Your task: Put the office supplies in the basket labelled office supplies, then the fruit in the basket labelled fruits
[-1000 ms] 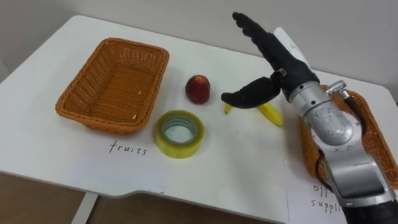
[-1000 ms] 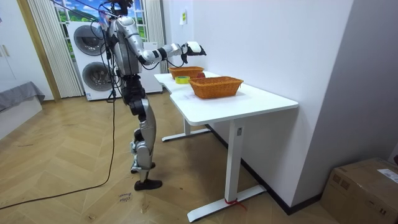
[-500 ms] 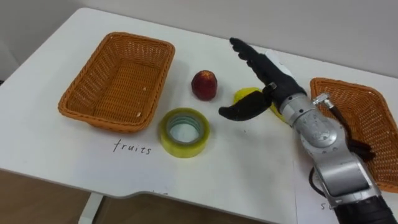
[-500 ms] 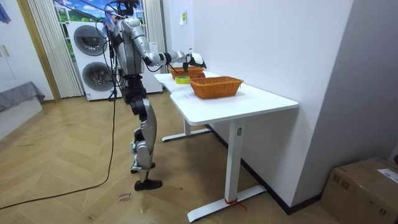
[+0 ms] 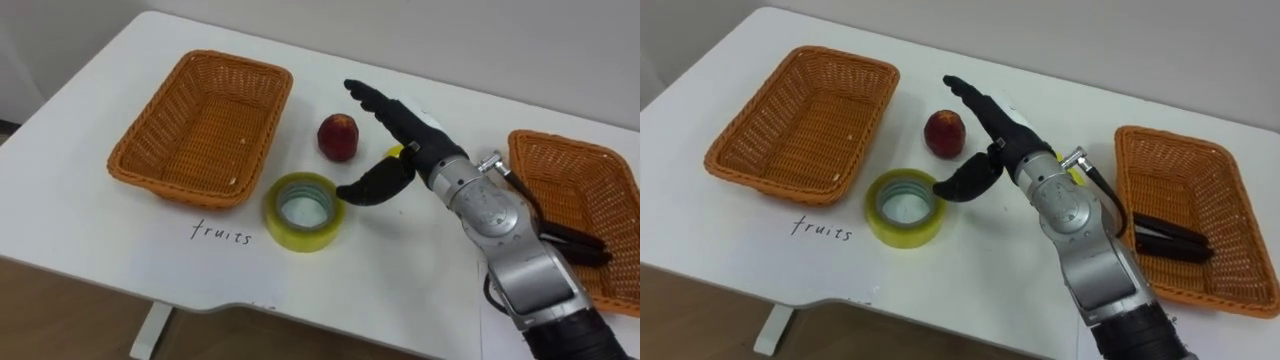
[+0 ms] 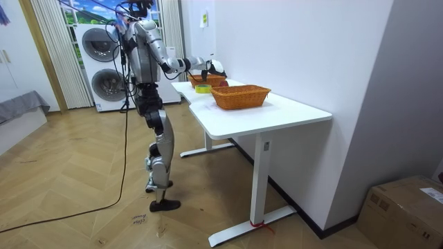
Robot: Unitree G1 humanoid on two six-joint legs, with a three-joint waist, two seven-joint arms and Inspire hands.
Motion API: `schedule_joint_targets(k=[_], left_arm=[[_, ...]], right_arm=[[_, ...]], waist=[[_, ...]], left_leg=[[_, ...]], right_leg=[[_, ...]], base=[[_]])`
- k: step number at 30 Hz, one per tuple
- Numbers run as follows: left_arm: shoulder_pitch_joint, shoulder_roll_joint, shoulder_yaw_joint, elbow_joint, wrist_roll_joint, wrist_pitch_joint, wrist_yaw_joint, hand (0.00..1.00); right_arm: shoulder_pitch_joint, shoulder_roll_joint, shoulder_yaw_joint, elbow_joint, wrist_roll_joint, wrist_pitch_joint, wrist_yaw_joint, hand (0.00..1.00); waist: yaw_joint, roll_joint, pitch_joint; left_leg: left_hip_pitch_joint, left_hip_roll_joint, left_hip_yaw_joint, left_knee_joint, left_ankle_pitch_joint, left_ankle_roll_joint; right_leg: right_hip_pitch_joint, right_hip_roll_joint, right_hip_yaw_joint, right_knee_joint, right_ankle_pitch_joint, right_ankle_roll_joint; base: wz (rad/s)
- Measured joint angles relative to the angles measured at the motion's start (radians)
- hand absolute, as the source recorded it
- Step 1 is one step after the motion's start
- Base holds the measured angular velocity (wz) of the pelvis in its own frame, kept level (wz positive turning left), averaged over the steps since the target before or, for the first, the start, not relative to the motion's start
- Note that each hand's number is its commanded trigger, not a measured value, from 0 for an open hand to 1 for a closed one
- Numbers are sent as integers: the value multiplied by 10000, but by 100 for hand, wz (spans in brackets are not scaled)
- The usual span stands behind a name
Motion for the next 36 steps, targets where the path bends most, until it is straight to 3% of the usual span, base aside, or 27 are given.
schedule_joint_targets(k=[7,17,24,36], left_arm=[[-4,-13,0,-192,9,74,6,0],[-22,-44,6,-285,0,107,6,0],[-27,-108,20,-285,16,142,4,0],[-30,-130,217,-274,105,318,-275,0]], right_arm=[[-23,12,0,-4,26,1,-3,0],[-270,388,0,-4,25,4,-2,0],[-269,388,20,-1,67,4,1,0],[-278,482,671,544,6,211,135,0]], waist=[[17,-9,-6],[54,15,2],[134,134,40],[405,170,24]], left_leg=[[-12,4,14,-21,0,0],[10,12,18,-25,0,-1],[17,13,15,-24,0,-1],[-21,-1,-157,-19,0,-1]], right_leg=[[-19,8,7,-25,0,0],[5,16,38,-26,0,0],[12,19,30,-25,0,0],[42,17,-74,-35,0,0]], base=[[0],[0],[0],[3]])
